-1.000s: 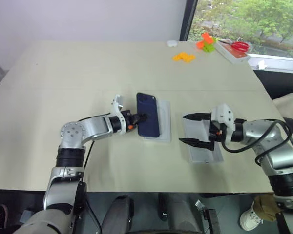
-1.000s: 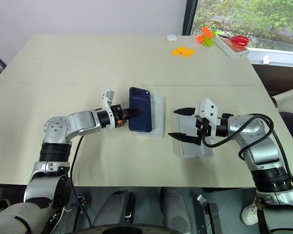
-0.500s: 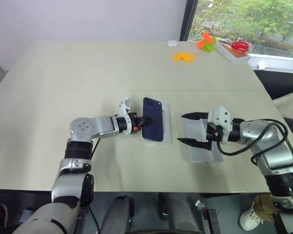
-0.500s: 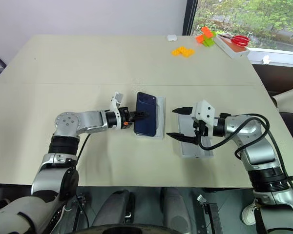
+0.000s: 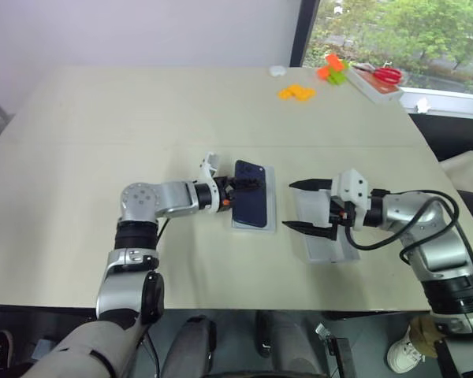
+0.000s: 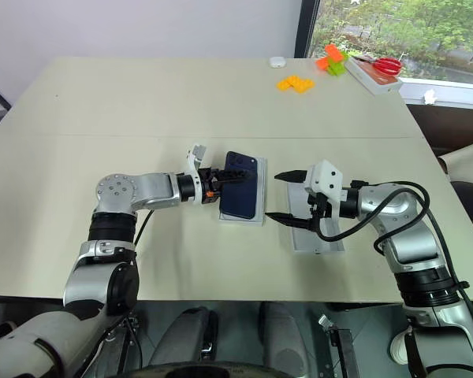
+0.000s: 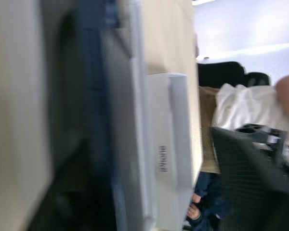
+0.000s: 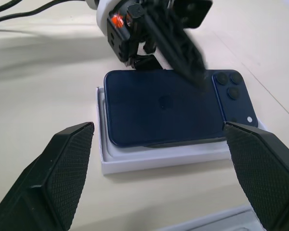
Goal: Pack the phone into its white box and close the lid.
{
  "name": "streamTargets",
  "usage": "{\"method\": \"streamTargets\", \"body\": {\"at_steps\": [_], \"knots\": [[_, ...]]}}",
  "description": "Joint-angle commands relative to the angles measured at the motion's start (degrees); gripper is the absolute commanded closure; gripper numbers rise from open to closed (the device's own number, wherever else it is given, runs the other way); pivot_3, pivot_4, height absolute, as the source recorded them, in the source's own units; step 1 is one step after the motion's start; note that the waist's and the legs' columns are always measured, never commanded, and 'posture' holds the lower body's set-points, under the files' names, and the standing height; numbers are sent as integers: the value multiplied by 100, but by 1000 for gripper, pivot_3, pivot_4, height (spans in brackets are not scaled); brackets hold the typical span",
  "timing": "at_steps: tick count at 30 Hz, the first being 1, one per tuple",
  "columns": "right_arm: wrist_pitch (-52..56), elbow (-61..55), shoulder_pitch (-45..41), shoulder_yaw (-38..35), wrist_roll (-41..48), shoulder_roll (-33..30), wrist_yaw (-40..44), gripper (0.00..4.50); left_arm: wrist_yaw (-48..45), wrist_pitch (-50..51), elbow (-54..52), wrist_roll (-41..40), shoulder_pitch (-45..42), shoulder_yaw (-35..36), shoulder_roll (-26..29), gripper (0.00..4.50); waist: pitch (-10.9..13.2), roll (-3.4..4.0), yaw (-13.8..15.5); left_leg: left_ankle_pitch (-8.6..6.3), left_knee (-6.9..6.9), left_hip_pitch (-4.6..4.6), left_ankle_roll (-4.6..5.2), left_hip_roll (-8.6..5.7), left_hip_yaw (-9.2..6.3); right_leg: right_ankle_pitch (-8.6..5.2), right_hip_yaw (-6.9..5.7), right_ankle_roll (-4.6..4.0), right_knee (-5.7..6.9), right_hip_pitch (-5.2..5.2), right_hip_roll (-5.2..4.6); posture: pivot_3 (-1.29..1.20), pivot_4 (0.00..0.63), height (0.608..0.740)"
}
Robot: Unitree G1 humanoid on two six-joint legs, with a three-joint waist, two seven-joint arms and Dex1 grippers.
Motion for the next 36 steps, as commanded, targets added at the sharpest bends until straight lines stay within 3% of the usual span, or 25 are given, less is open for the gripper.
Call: {"method": "streamTargets", "body": {"at_steps": [1, 22, 36], "knots": [[-102, -24, -120, -3, 2, 77, -23, 0, 51, 149, -155, 99, -78, 145, -18, 61, 0, 0, -4, 1, 0, 2, -2, 0, 0, 0, 0, 0, 2, 1, 1, 0, 150, 740], [-177, 77, -222, 80, -91, 302, -63, 0, 659, 1114, -1254, 179, -261, 730, 146, 61, 0, 0, -17, 8, 0, 2, -14, 3, -5, 6, 0, 1, 7, -1, 2, 0, 150, 740], [-226, 187, -371, 135, -82, 426, -69, 0, 336, 1483, -2391, 560, 271, 795, 753, 61, -1, 2, -42, 15, 0, 4, -27, 4, -5, 7, 1, 0, 11, -1, 3, 0, 150, 740]]}}
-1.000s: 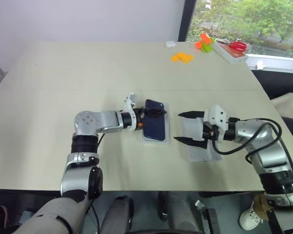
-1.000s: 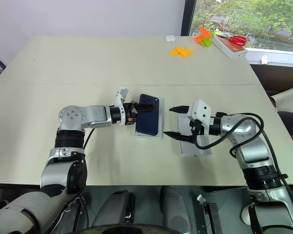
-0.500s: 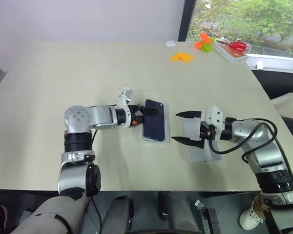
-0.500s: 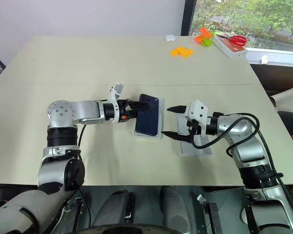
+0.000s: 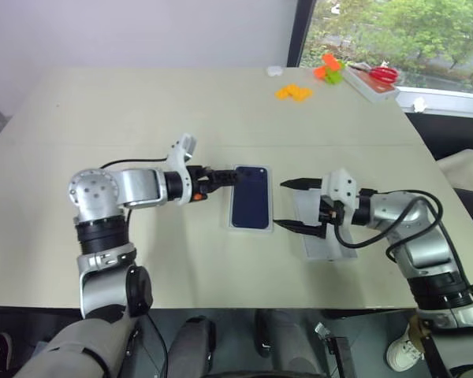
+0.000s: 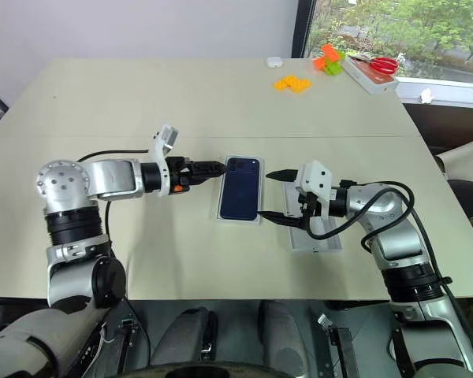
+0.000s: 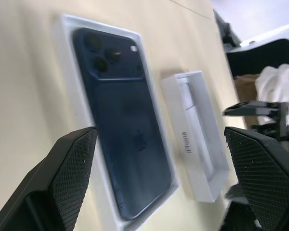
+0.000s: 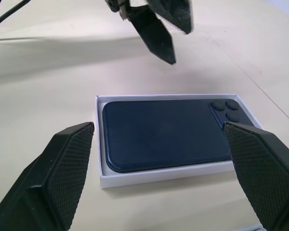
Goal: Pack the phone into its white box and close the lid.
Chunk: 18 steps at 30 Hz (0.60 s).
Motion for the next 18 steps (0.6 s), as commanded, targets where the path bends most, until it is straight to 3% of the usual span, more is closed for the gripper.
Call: {"method": "streamTargets", "body": {"at_steps": [1, 6, 11, 18], "knots": [[-81, -26, -180, -39, 25, 64, -35, 0, -265, -152, -399, 204, 170, -144, 149, 61, 0, 0, 2, 0, 0, 0, 0, 0, -1, 0, 0, 0, 0, 0, 0, 0, 150, 740], [8, 37, -278, -118, 90, 119, -134, 0, -740, -797, -868, 255, 341, -120, 173, 61, 0, 0, 32, 4, 1, -2, -7, 0, -3, 3, -1, -5, -2, 0, -1, 0, 150, 740], [628, -322, -159, -301, 177, -123, -377, 0, -1569, -947, -1191, -10, 496, -49, 753, 61, 1, 1, 29, 3, 0, -4, -6, 1, -1, 3, -1, -6, -3, -2, -1, 0, 150, 740], [2557, -1455, -142, -430, 58, 60, -2061, 0, -3087, -1740, -1466, 407, 1039, -567, 1782, 61, 0, 1, -54, -3, -2, -4, 7, 6, 0, -1, 1, -14, -2, -4, 1, 0, 150, 740]]}}
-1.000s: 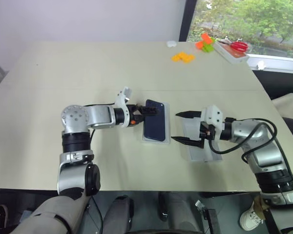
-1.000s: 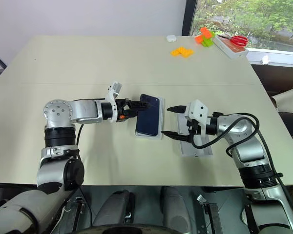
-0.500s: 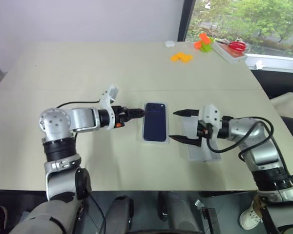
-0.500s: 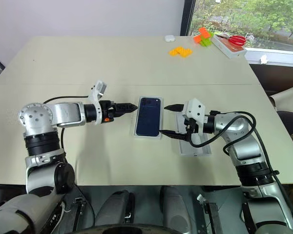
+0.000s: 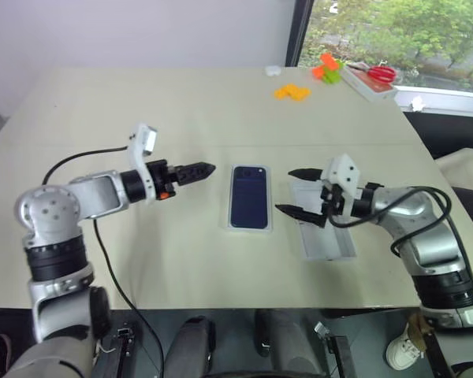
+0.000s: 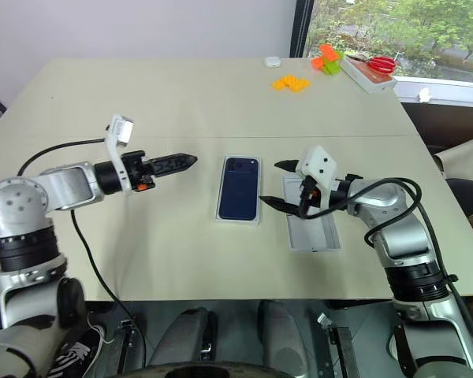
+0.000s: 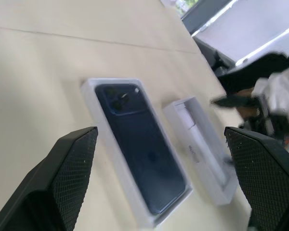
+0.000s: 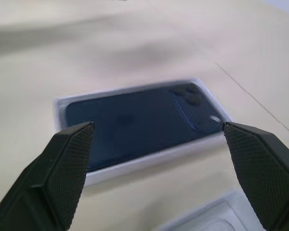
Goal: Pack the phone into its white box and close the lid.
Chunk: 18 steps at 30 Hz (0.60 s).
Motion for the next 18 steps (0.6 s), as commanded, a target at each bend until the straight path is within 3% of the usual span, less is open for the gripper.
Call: {"method": "streamTargets", "body": {"at_steps": [1, 5, 11, 18], "knots": [[1279, -848, -125, -323, 178, 136, -914, 0, -1005, -724, -307, 376, 245, -351, 502, 61, 0, 0, 0, 0, 1, 0, 1, 0, 0, -6, 0, -15, 0, 0, 0, 0, 150, 740], [3537, -1608, -563, -417, 370, 216, -1816, 0, -2285, -1965, -412, 1227, 668, -1058, 1156, 61, 1, 3, -25, 1, 1, -1, 2, 2, 8, -4, 6, -29, -1, -4, 1, 0, 150, 740], [6254, -1756, -1412, -1081, 1110, 750, -2101, 0, -2977, -3234, -312, 1766, 815, -1124, 1078, 61, 1, 2, -15, -1, 2, -6, 11, 6, 5, -1, -1, -31, -9, -3, 2, 0, 150, 740], [6602, -1568, -1539, -1005, 1920, 666, -2551, 0, -3252, -4083, -511, 2122, 1089, -1123, 914, 61, 1, 2, -34, -24, 2, -12, 50, 6, 13, 11, -2, -8, -18, -4, -2, 0, 150, 740]]}}
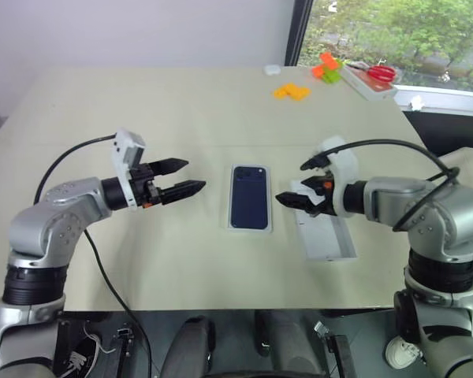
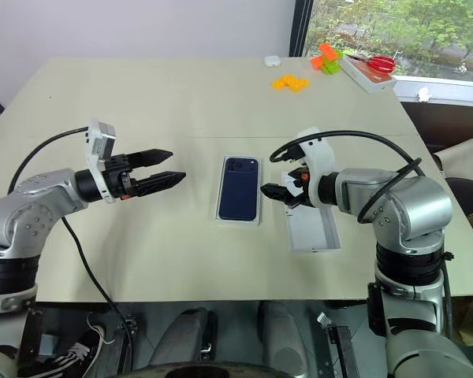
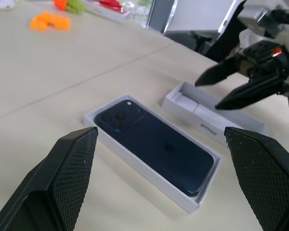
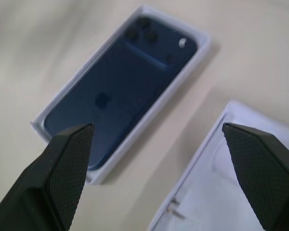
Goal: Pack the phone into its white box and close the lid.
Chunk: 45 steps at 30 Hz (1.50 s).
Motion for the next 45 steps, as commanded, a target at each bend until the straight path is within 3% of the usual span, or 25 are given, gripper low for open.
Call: {"method": "streamTargets", "body": {"at_steps": [1, 6, 9, 14, 19, 22, 26, 30, 32, 36, 41, 45], "knots": [[41, 21, -180, -103, 460, -65, -246, 0, -199, -664, -260, 315, 155, 51, 16, 61, 0, 0, -12, -3, 0, 0, 4, 0, 2, 0, 0, 1, -1, 0, -1, 0, 150, 740], [-100, 427, -544, -385, 91, 137, -634, 0, -146, -742, -186, 224, 226, 181, -146, 61, 0, 0, -9, -6, 0, 2, 10, 0, 9, 0, 3, 2, -1, -1, 0, 0, 150, 740], [-1052, 398, -349, -251, -42, 16, -446, 0, -39, -199, -61, -187, 288, 319, -219, 61, 0, 0, 4, -6, 2, 3, 10, 0, 6, 0, 2, 4, 0, 1, 1, 0, 150, 740], [-1178, 449, -153, -354, -30, 234, -531, 0, -40, 763, -104, -832, 462, 499, -33, 61, 0, 0, -34, -11, 1, 3, 19, 1, 7, -7, 3, 17, 4, -1, 2, 0, 150, 740], [-1530, 524, 76, -440, -53, 310, -514, 0, -131, 501, -101, -530, 612, 427, 83, 61, 0, 1, -27, -12, 0, 4, 20, 2, 7, -7, 3, 16, 6, -2, 2, 0, 150, 740], [-2376, 634, 369, -360, -195, 226, -268, 0, -69, 457, -110, -532, 599, 408, -16, 61, 0, 1, 9, -12, 2, 4, 20, 0, 5, -8, 2, 15, 4, 1, 1, 0, 150, 740], [-4639, 749, 934, -370, -580, 228, 444, 0, 104, 436, -205, -526, 575, 389, -183, 61, 0, 1, -6, -12, 3, 3, 20, -4, 9, -8, 5, 17, -3, 6, 0, 0, 150, 740], [-4889, 753, 972, -755, -133, 212, 698, 0, 134, 378, -179, -495, 542, 413, -181, 61, 0, 2, -36, -13, 2, 6, 21, 0, 14, -9, 9, 20, 3, 1, 1, 0, 150, 740], [-5379, 506, 1469, -276, -632, -447, 1292, 0, 157, 303, -154, -412, 493, 346, -203, 61, 0, 4, -12, -13, 2, 9, 21, 3, 11, -9, 7, 19, 7, 1, 3, 0, 150, 740], [-5182, 153, 1978, -332, -302, -1450, 2099, 0, 127, 238, -191, -343, 495, 232, -270, 61, 0, 3, 20, -13, 2, 5, 21, -1, 1, -14, -3, 23, 2, 7, 0, 0, 150, 740], [-4617, 228, 1950, -547, 80, -1693, 2008, 0, 150, 230, -218, -304, 479, 230, -351, 61, -1, 2, -21, -13, 7, 17, 21, 2, 32, -14, 23, 20, 2, 8, 2, 0, 150, 740], [-1578, 60, 931, -726, 612, -1091, 575, 0, 213, 284, -250, -275, 466, 196, -405, 61, -1, 1, -36, -11, 8, 21, 19, 7, 26, -13, 23, 17, 13, 6, 10, 0, 150, 740]]}}
